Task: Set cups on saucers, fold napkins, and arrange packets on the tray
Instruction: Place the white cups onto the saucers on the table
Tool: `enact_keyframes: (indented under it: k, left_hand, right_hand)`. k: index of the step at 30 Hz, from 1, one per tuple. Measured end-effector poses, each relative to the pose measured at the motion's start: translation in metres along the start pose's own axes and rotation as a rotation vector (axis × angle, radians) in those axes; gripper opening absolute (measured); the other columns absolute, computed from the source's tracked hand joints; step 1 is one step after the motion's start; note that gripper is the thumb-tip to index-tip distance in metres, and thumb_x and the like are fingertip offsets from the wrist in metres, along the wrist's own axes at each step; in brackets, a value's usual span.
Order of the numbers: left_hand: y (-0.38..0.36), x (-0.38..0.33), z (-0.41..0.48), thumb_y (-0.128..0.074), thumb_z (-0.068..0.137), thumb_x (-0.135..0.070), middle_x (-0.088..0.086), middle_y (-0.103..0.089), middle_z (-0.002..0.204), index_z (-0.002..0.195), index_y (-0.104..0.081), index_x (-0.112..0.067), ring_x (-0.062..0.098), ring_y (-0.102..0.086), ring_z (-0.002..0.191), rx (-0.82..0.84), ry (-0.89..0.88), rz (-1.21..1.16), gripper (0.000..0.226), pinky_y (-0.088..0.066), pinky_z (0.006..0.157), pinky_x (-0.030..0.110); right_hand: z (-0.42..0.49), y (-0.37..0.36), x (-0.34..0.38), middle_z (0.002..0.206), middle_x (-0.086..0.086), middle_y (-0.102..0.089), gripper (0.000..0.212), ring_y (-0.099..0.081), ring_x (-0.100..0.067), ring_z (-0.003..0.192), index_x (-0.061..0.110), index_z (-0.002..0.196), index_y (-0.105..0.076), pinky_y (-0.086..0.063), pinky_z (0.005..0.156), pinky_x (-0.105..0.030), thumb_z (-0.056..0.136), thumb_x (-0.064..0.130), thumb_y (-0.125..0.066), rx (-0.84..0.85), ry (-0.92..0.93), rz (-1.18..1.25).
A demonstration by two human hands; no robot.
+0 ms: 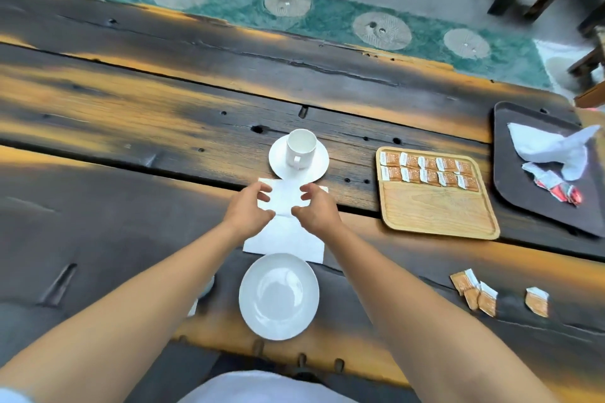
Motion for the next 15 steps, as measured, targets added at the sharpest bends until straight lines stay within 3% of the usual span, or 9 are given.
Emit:
enact_keyframes:
  k: [6,8,12,15]
  left_hand:
    - [-0.021,0.033,-0.070,-0.072,0.081,-0.010,-0.004,-0.062,0.106,0.116,-0.058,-0.023,0.015,-0.064,0.076,-0.016,0.067,0.016,0.041,-0.051,0.056,0.025]
    - [-0.031,0.048,-0.091,-0.073,0.081,-0.009,-0.002,-0.064,0.107,0.114,-0.058,-0.024,0.017,-0.065,0.080,-0.012,0.092,-0.003,0.039,-0.052,0.059,0.025]
    - [-0.048,0.073,-0.123,-0.072,0.080,-0.007,-0.003,-0.064,0.106,0.114,-0.059,-0.022,0.023,-0.066,0.083,0.004,0.128,-0.012,0.039,-0.059,0.077,0.041]
    - [-0.052,0.091,-0.140,-0.072,0.080,-0.009,-0.005,-0.063,0.102,0.110,-0.058,-0.024,0.023,-0.067,0.077,-0.002,0.163,-0.017,0.037,-0.058,0.076,0.040]
  right_hand:
    - [-0.050,-0.029,-0.024,0.132,-0.009,-0.059,0.056,-0.063,-0.029,0.110,0.011,0.137,-0.050,-0.052,0.084,-0.032,0.083,0.013,-0.066,0.104,0.032,-0.051]
    - [-0.065,-0.039,-0.033,0.132,-0.010,-0.058,0.056,-0.062,-0.029,0.111,0.010,0.138,-0.049,-0.050,0.081,-0.030,0.084,0.013,-0.066,0.134,0.038,-0.069]
    - [-0.089,-0.063,-0.049,0.132,-0.011,-0.058,0.057,-0.064,-0.031,0.107,0.011,0.138,-0.049,-0.049,0.078,-0.029,0.083,0.014,-0.066,0.185,0.033,-0.088]
    - [-0.105,-0.085,-0.054,0.131,-0.010,-0.059,0.056,-0.063,-0.031,0.108,0.011,0.136,-0.050,-0.053,0.087,-0.036,0.083,0.014,-0.066,0.225,0.044,-0.121]
Point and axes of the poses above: each hand's wrist, its own z-axis towards the middle knuckle, its own y-axis out of the back of the hand, x = y × z, the point moved 10 cm from there along z, towards the middle knuckle
